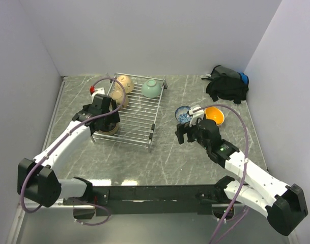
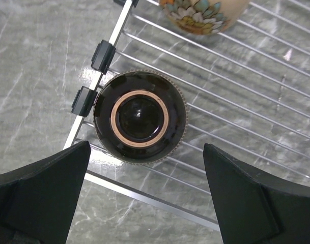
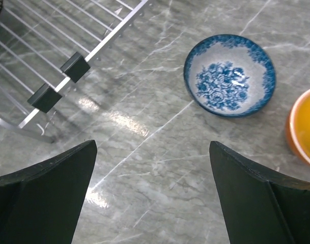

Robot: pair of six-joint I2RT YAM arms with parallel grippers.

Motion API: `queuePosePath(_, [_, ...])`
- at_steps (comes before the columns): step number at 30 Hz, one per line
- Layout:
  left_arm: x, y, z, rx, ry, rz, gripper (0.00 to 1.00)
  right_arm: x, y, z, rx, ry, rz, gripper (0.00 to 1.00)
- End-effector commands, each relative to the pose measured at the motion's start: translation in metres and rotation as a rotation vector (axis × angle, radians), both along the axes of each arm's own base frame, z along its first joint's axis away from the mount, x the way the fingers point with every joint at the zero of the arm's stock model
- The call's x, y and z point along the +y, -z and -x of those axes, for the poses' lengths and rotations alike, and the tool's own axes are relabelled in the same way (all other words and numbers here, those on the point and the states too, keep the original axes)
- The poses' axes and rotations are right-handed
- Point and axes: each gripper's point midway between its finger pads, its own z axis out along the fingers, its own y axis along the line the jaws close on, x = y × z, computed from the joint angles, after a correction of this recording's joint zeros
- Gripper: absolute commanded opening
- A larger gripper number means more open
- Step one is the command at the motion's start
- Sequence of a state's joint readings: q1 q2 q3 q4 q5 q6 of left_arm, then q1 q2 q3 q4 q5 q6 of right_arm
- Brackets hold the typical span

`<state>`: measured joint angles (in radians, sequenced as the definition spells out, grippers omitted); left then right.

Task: Unload the bowls from the dish rack

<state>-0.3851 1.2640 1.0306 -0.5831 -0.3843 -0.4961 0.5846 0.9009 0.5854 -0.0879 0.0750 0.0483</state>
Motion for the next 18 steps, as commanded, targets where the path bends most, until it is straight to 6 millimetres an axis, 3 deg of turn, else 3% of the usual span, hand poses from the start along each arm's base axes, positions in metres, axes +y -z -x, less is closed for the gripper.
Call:
queuePosePath(1, [0.004,0.007,-0.004,0.007,-0.067,0.026,0.99,0.009,-0.014,-0.001,-0.059,-0.030,-0.072,1.00])
queuePosePath(4, [-0.002,0.016,-0.006,0.034,-0.067,0.055,0.99,0.007,-0.011,0.003,-0.061,-0.030,-0.072,1.00])
queuePosePath(11, [-0.008,0.037,-0.006,0.103,-0.069,0.060,0.99,0.008,-0.025,0.005,-0.105,-0.038,-0.117,1.00])
queuePosePath(18, [-0.032,0.038,-0.021,0.116,-0.012,0.138,0.99,0.011,-0.017,0.004,-0.088,-0.046,-0.109,1.00])
